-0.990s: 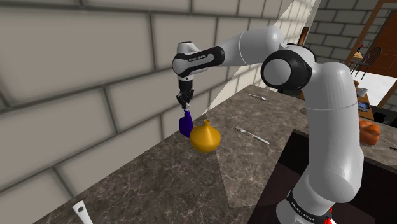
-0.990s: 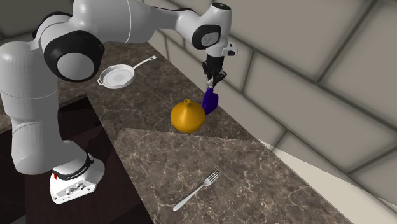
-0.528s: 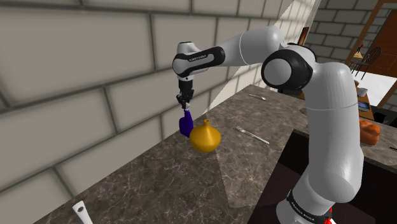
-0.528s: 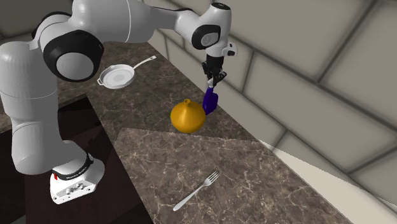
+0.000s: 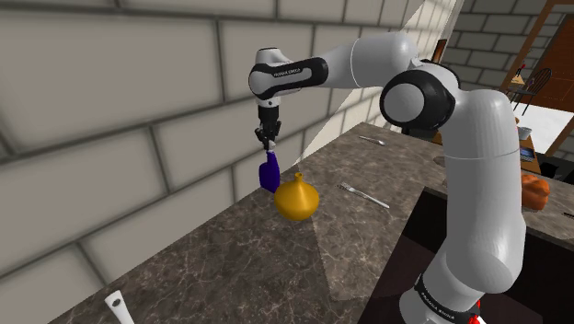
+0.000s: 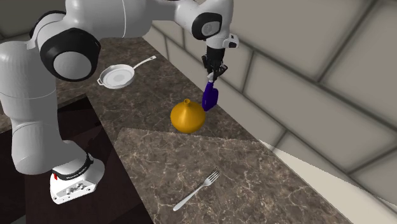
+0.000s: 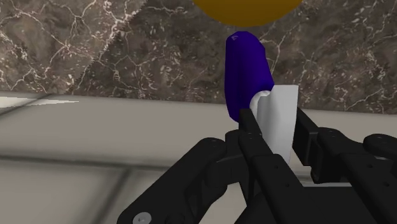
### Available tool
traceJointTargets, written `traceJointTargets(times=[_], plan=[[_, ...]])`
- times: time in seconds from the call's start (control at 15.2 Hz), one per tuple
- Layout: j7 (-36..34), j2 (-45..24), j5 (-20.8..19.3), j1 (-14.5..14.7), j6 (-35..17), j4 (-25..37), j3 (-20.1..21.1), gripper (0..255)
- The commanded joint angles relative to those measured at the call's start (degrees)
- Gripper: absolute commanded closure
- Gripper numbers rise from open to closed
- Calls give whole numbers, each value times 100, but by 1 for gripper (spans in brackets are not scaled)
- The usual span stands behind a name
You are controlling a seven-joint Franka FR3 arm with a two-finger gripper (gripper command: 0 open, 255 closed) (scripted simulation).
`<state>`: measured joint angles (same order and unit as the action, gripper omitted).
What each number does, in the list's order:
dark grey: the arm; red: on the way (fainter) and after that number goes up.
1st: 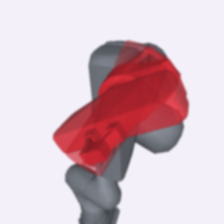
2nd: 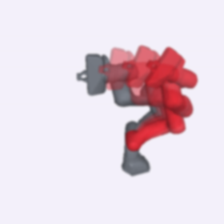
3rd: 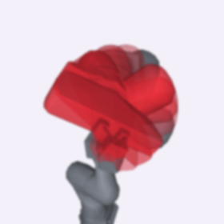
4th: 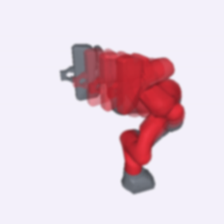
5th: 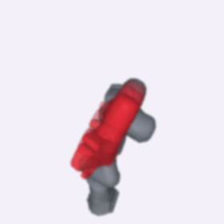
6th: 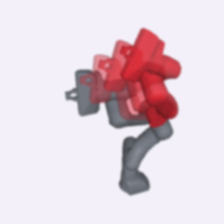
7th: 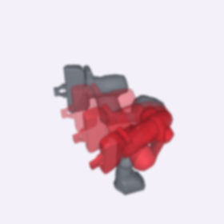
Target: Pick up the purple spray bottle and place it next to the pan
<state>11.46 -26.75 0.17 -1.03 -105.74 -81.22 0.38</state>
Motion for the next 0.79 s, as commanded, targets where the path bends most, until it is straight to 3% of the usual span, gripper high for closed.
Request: traceJointTargets(times=[0.0, 0.73], plan=[[5, 42, -1, -3, 105, 167, -2, 255], [2, 29, -2, -2, 960, 1035, -2, 255]])
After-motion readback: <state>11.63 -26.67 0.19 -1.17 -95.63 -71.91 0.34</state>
